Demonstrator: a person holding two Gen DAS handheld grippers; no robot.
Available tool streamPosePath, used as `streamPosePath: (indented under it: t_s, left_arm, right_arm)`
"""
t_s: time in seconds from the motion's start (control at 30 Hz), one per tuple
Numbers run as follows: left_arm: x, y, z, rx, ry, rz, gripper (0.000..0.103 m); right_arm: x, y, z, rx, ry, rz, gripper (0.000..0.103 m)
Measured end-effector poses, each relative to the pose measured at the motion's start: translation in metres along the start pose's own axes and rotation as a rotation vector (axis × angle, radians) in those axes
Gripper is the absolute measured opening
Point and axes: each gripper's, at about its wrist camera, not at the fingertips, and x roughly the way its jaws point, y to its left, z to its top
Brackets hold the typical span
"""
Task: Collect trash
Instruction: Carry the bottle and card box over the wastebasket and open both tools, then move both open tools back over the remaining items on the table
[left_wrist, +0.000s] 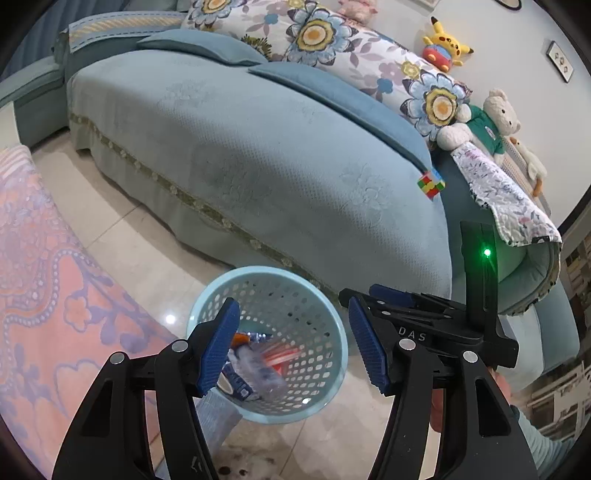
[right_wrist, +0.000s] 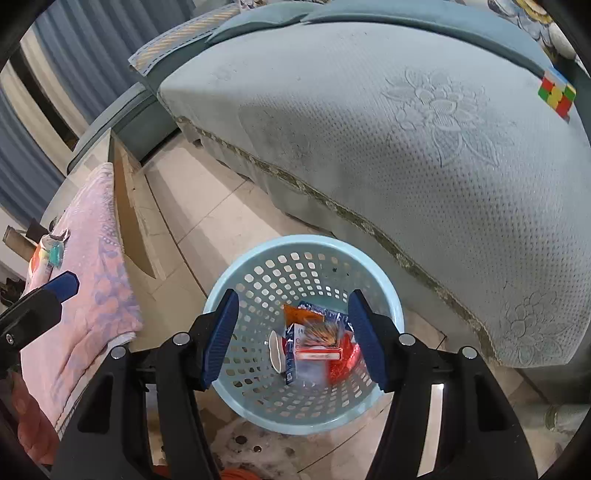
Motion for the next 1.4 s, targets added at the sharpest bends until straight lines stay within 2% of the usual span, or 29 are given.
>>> streamPosePath:
  t_s: [0.17,0.4,0.6,0.73,0.8,0.97,1.1,1.2,1.3,1.4]
  left_arm:
    - [-0.015,0.000,0.000,-0.004,-0.047,-0.012,0.059]
    - [-0.066,0.004,0.003,-0.014,-0.145,0.034,0.059]
    - [-0.139,0.035,-0.001,-0.016,-0.265,0.187,0.061]
    - [-0.187,0.072,-0.008,-0.010,-0.346,0.377,0.067]
    - [-0.203,0.094,-0.011,-0.027,-0.362,0.439,0.068]
    - [-0.233,0.165,-0.020,-0.111,-0.357,0.545,0.069]
    - [-0.242,0.227,-0.030,-0.170,-0.308,0.619,0.074]
    - [-0.237,0.265,-0.037,-0.217,-0.251,0.638,0.074]
    - [-0.228,0.293,-0.047,-0.257,-0.217,0.661,0.074]
    - [-0.220,0.318,-0.048,-0.290,-0.186,0.633,0.074]
  right_arm:
    - [-0.006,0.013,-0.002,-0.040,-0.014,0.031,0.058]
    - [-0.044,0.064,0.002,-0.177,-0.127,0.105,0.057]
    - [-0.067,0.120,0.019,-0.253,-0.211,0.191,0.057]
    - [-0.069,0.173,0.028,-0.323,-0.244,0.255,0.057]
    - [-0.064,0.206,0.029,-0.376,-0.249,0.274,0.057]
    - [-0.042,0.281,0.028,-0.474,-0.252,0.290,0.057]
    - [-0.005,0.342,0.026,-0.534,-0.209,0.347,0.057]
    - [0.020,0.377,0.021,-0.598,-0.180,0.358,0.051]
    - [0.051,0.406,0.019,-0.641,-0.120,0.374,0.036]
    - [0.085,0.427,0.019,-0.650,-0.044,0.388,0.035]
